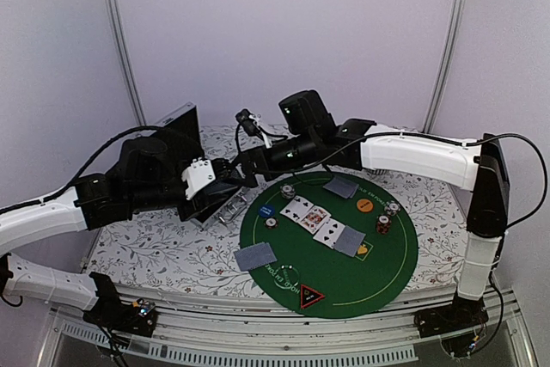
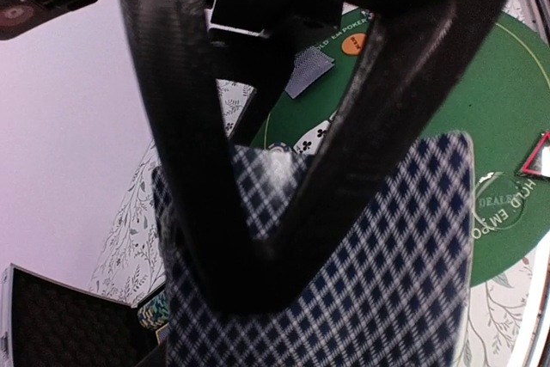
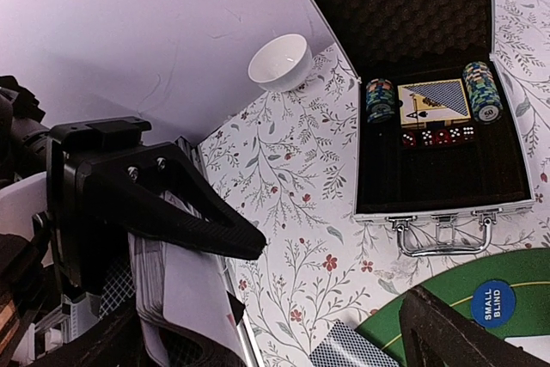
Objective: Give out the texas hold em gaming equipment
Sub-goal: Pick up the poker card from the face-down deck piles.
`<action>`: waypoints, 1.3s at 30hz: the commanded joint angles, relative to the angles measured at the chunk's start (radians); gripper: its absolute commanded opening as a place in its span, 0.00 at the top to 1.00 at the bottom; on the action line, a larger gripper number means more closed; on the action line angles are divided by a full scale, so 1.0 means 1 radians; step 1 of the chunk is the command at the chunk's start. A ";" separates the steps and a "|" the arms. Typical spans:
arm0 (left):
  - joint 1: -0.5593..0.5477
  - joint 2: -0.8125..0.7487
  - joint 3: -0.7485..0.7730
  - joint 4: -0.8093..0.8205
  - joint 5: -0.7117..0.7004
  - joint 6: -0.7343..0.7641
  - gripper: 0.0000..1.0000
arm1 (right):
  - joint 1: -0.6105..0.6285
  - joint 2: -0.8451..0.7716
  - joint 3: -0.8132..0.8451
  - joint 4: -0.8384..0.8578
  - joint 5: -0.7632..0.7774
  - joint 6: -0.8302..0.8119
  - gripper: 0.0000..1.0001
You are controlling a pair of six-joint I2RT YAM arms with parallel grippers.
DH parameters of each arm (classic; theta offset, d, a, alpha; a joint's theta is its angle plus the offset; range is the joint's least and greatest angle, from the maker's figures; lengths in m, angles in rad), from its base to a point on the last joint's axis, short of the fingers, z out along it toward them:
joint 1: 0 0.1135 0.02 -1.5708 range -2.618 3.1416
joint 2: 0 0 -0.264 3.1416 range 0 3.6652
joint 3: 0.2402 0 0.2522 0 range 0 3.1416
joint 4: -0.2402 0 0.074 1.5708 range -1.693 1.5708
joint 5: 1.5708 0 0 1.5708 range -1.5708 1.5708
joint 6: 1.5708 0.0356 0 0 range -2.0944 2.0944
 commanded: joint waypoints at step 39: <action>-0.007 -0.027 -0.014 0.038 0.002 -0.002 0.58 | -0.028 -0.137 0.028 -0.111 -0.115 -0.046 0.97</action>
